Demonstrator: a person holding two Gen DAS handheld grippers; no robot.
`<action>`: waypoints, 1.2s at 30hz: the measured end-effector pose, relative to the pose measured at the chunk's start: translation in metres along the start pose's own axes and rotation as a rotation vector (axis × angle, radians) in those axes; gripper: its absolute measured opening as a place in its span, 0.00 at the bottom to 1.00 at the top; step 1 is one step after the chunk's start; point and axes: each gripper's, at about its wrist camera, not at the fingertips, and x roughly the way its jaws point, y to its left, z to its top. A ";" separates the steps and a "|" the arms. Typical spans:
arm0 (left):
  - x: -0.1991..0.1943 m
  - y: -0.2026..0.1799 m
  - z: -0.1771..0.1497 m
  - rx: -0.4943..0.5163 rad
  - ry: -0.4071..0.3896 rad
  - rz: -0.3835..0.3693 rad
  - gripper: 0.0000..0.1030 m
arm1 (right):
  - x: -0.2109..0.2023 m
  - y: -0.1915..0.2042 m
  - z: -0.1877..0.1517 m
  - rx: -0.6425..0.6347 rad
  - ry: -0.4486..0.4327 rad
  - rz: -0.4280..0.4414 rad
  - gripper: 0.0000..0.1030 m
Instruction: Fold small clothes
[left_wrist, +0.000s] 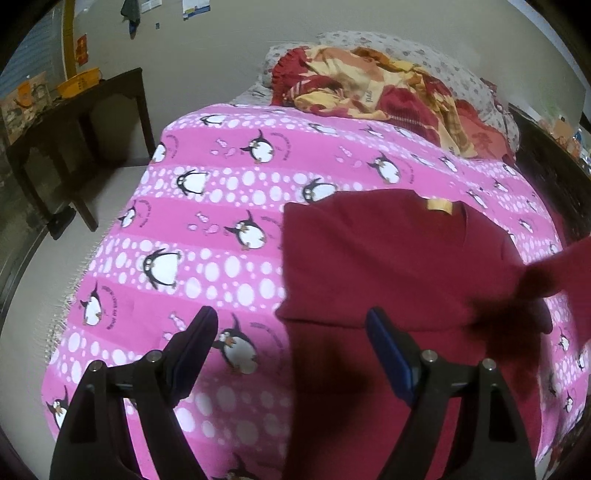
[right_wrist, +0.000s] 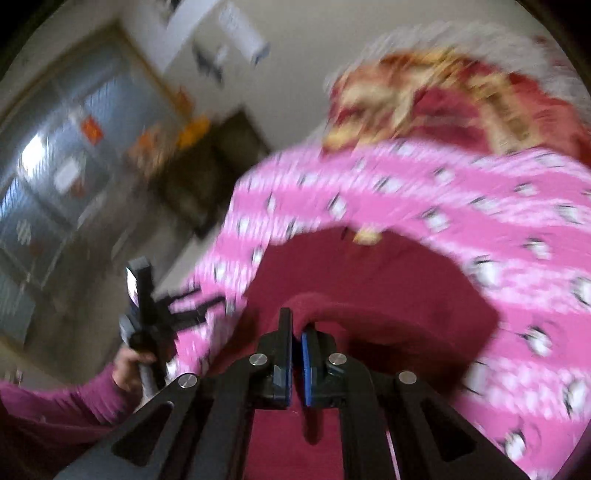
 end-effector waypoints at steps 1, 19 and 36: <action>0.001 0.003 0.000 0.000 0.002 0.001 0.79 | 0.029 0.004 0.008 -0.016 0.058 0.004 0.05; 0.042 -0.023 0.019 0.079 0.010 -0.083 0.89 | 0.083 -0.044 0.007 0.198 0.049 -0.053 0.65; 0.111 -0.059 0.036 0.074 0.147 -0.085 0.06 | 0.038 -0.174 -0.067 0.523 -0.069 -0.332 0.67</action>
